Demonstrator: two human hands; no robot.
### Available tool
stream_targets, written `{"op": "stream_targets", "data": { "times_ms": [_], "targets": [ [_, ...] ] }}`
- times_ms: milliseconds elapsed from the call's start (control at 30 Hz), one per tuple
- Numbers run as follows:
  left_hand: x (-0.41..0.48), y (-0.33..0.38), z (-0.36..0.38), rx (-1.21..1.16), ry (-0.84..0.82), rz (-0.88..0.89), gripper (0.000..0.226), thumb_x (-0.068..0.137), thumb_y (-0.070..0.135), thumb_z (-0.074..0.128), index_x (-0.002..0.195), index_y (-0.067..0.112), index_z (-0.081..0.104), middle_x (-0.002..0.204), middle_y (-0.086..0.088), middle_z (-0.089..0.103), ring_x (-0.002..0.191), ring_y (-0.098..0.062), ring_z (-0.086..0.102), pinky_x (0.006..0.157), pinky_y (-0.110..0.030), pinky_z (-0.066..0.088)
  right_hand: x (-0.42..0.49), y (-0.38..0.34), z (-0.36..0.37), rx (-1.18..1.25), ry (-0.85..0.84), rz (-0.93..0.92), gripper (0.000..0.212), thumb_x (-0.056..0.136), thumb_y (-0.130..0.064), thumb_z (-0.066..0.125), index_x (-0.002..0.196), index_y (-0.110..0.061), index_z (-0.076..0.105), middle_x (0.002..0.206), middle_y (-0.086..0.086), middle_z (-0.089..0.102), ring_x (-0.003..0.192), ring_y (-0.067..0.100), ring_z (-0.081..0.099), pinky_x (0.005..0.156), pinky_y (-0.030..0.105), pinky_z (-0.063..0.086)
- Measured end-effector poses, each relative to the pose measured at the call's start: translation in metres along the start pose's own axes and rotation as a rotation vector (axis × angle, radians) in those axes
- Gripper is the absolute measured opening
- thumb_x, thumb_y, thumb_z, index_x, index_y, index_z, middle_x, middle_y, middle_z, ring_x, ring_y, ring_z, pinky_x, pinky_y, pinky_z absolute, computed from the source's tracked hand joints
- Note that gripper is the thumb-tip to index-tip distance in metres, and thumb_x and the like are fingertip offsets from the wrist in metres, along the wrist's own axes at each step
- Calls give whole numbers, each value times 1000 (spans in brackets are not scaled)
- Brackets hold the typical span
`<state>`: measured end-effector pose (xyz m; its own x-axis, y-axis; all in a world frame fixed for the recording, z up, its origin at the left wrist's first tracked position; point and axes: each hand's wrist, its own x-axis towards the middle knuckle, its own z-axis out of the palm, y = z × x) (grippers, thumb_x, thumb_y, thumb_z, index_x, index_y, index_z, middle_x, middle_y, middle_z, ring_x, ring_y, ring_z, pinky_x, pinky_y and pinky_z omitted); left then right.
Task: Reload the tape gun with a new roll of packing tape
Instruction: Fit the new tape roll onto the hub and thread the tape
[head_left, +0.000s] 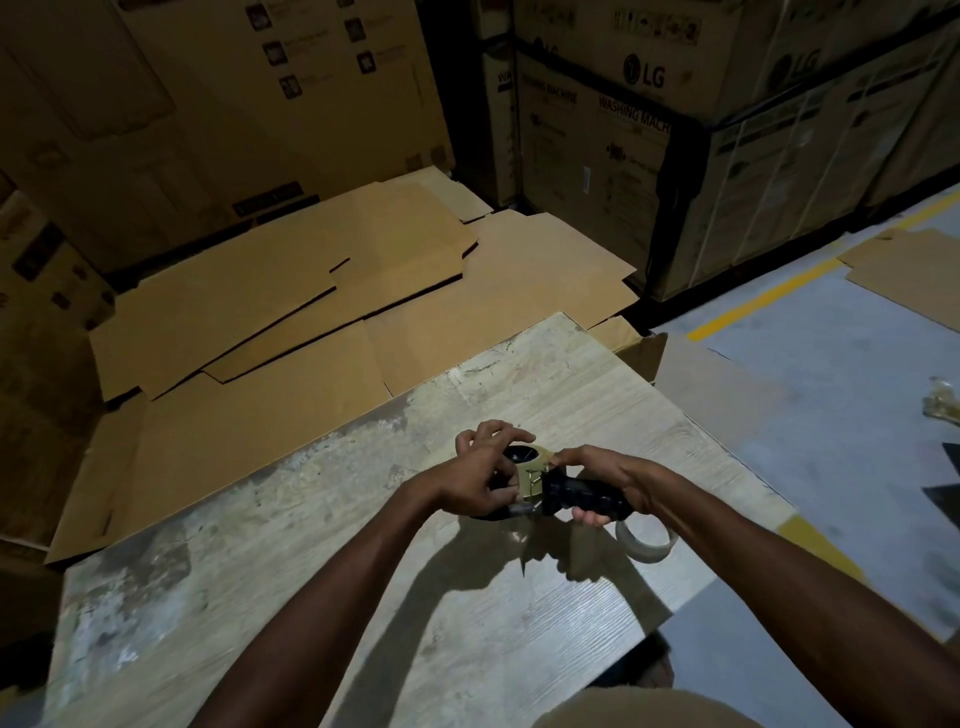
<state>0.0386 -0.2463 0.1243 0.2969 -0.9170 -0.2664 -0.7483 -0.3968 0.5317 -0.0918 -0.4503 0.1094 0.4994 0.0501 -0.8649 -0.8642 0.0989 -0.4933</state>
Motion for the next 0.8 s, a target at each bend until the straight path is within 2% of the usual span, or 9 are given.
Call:
{"op": "stream_targets", "data": {
  "times_ms": [67,133,167,200,333,467,600,733,800],
  "targets": [
    [-5,-1,-9,-45,5,-32,54,91,25,67,143,29,51,148,8,43,135,-1,8,115,-47,15,2,2,-5,24,42,-22,56,101,-51,49,107,2,63,64,12,63,51,17,56,49,24,49],
    [-9,-10,-17,-34,21,-16,29,93,32,70,121,37,64,147,16,42,141,1,7,118,-50,11,4,3,-13,23,54,-49,57,102,-50,47,108,5,62,64,11,61,49,17,52,46,24,45],
    [-11,-15,-20,-40,13,-18,15,93,37,71,103,46,64,149,20,39,146,-5,8,119,-53,12,4,2,-17,23,43,-50,59,103,-51,46,108,5,62,65,11,60,49,16,51,45,24,44],
    [-12,-19,-21,-47,-3,-18,14,93,40,71,92,50,60,149,21,39,149,-11,11,118,-52,13,5,1,-20,20,30,-44,59,102,-52,46,108,5,61,65,11,60,49,16,51,44,24,43],
    [-12,-24,-32,41,-32,-31,20,97,47,65,88,30,66,141,17,37,141,-11,20,112,-43,14,8,-10,-21,4,50,-30,59,101,-53,48,105,4,62,65,11,62,49,17,54,46,24,47],
    [-14,-26,-42,125,-102,-43,28,99,52,58,88,27,64,126,14,43,124,-14,37,108,-41,22,10,-14,-17,-52,60,-21,60,102,-55,46,103,3,63,61,10,62,49,16,54,46,23,45],
    [-17,-10,-48,160,-186,-34,31,105,45,52,97,18,64,118,4,52,106,-20,51,104,-39,26,14,-15,-10,-134,75,-21,61,102,-56,44,102,2,63,58,9,62,48,16,54,47,23,43],
    [-24,-6,-60,170,-216,-85,27,107,37,52,102,13,63,106,-6,64,94,-28,60,87,-37,40,11,-16,-6,-148,43,-29,60,102,-56,43,100,1,64,59,7,61,47,14,54,45,22,43],
    [-27,-9,-65,181,-235,-96,26,106,33,54,99,10,62,100,-10,66,86,-30,61,76,-47,49,11,-18,-3,-143,32,-31,59,102,-56,44,99,0,63,59,7,61,46,14,54,44,22,43]
  ]
}}
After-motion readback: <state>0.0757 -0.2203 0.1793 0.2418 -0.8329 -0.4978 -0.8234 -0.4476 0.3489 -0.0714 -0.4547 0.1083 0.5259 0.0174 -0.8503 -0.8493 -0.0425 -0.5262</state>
